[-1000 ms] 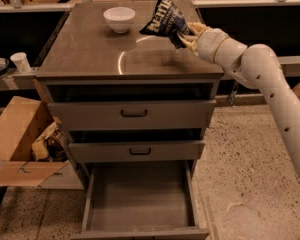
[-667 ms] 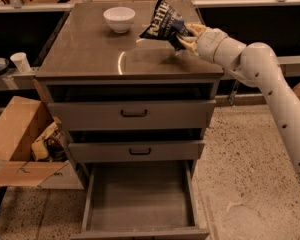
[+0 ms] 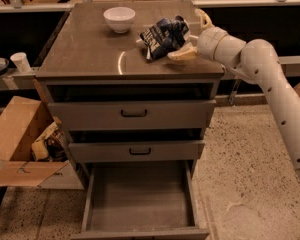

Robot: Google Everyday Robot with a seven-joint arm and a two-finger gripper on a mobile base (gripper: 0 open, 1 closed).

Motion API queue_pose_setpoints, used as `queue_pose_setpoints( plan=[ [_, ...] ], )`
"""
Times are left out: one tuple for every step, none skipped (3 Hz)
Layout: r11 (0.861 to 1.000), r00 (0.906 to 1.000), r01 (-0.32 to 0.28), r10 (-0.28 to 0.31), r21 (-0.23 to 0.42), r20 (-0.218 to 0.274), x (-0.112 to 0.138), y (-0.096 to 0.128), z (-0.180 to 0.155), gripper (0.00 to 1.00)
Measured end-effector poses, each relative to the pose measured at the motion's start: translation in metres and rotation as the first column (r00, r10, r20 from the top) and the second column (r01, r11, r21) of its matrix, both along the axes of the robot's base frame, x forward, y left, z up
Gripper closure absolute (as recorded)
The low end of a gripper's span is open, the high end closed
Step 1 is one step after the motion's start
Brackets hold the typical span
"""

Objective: Pick blue chip bag from bottom drawer and place on counter

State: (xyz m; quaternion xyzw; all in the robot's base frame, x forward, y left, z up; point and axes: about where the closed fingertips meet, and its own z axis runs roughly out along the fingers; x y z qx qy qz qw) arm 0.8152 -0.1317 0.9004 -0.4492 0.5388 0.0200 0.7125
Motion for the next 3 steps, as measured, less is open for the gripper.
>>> queue_pose_setpoints(
  plan=[
    [1.0,1.0,0.0,0.0,0.0,0.0,0.0,0.0,0.0,0.0],
    [1.0,0.9926,0.021,-0.019,-0.009,0.12,-0.031,-0.013,0.034,0.0],
    [0.999,0.972,0.019,-0.012,-0.027,0.235,-0.063,-0.014,0.062,0.0]
  ],
)
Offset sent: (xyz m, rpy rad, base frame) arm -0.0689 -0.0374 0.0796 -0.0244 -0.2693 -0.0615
